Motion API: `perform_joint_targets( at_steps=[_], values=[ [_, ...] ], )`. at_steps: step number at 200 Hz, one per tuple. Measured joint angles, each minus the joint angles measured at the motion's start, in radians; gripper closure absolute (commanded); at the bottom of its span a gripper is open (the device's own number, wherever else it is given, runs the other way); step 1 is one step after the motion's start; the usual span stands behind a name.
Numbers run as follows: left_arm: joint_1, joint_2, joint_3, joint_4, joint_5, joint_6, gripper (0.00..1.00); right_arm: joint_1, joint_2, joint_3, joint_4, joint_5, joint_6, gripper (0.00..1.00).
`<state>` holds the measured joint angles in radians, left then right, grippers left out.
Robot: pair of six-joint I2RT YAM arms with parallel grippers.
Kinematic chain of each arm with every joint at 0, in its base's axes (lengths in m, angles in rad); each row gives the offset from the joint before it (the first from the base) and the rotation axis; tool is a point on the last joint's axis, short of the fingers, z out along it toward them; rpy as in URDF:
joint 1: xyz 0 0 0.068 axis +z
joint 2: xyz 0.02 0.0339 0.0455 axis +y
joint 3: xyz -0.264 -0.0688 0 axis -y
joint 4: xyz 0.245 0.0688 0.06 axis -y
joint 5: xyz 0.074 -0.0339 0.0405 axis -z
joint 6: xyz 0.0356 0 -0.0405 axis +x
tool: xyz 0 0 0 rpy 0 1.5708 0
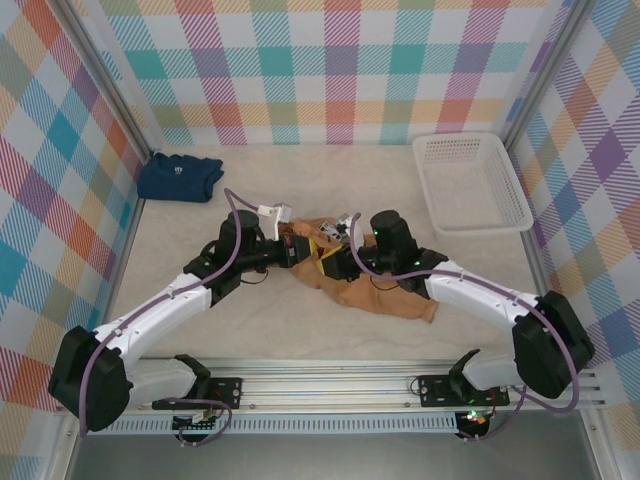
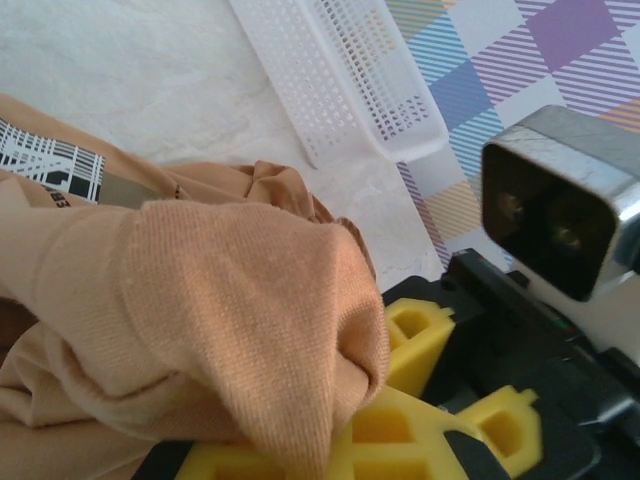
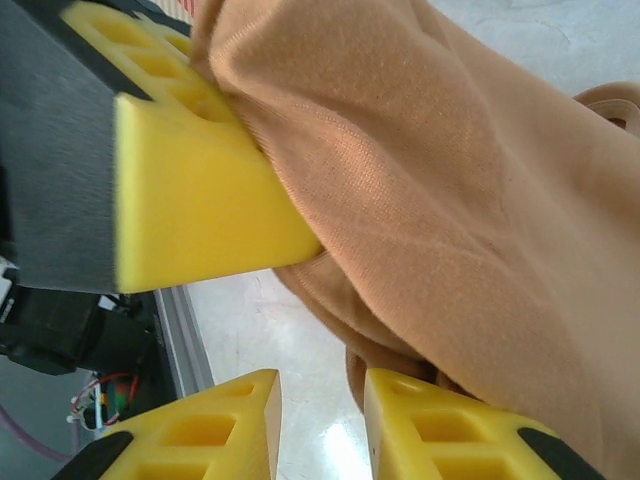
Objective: Fold the inside-out t-shirt
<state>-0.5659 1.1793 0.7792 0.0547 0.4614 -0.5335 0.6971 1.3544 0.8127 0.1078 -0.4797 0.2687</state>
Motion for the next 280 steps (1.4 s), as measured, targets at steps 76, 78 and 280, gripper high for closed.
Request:
perform_joint_targets(
  at_steps=[76, 78, 280],
  values=[
    [0.0, 0.0, -0.005, 0.0, 0.013, -0.002, 1.0, 0.004, 0.058, 0.029, 0.019, 0.027, -0.031, 0.77],
    [0.0, 0.0, -0.005, 0.0, 0.013, -0.002, 1.0, 0.004, 0.06, 0.031, 0.02, 0.027, -0.031, 0.76],
    [0.006, -0.226, -0.09, -0.127, -0.141, 0.135, 0.31, -0.118, 0.009, 0.179, -0.05, -0.232, 0.262, 1.0]
  ],
)
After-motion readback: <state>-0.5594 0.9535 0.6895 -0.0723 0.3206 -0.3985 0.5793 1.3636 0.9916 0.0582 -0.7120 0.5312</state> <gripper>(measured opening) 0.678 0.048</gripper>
